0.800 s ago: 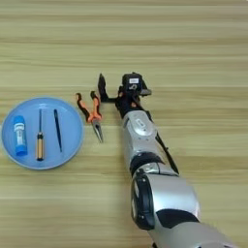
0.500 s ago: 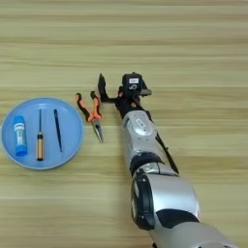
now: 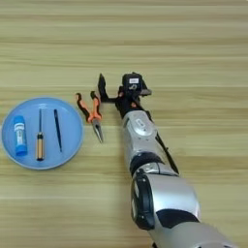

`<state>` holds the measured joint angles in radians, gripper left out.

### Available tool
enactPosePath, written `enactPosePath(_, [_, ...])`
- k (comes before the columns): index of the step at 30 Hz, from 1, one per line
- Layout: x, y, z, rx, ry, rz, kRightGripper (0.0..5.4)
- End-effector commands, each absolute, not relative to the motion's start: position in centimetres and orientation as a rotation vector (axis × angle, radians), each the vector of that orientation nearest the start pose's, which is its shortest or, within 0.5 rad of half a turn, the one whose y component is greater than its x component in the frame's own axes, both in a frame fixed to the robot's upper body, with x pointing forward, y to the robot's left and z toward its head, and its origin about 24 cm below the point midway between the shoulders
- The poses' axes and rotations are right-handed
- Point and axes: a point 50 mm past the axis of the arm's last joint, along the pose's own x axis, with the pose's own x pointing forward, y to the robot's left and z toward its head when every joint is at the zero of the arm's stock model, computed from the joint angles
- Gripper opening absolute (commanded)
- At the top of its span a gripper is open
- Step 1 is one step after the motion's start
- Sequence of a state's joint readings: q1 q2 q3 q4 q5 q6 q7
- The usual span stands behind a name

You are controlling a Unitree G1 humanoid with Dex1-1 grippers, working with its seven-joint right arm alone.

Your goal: Move the objects on the table

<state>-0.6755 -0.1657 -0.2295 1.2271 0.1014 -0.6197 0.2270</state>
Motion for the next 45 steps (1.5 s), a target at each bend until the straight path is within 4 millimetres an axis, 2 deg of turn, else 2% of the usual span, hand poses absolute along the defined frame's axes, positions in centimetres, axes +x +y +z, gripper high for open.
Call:
enactPosePath(1, [36.7,-19.0,7.8,-0.012,-0.222,0.073,5.36])
enactPosePath(16, [36.6,-19.0,7.9,0.002,-0.246,0.080,5.36])
enactPosePath(26, [36.5,-18.6,9.0,0.009,-0.321,0.108,5.36])
enactPosePath(36, [36.0,-17.2,9.7,-0.014,-0.379,0.204,5.36])
enactPosePath(45, [35.1,-16.6,8.1,-0.022,-0.315,0.271,5.36])
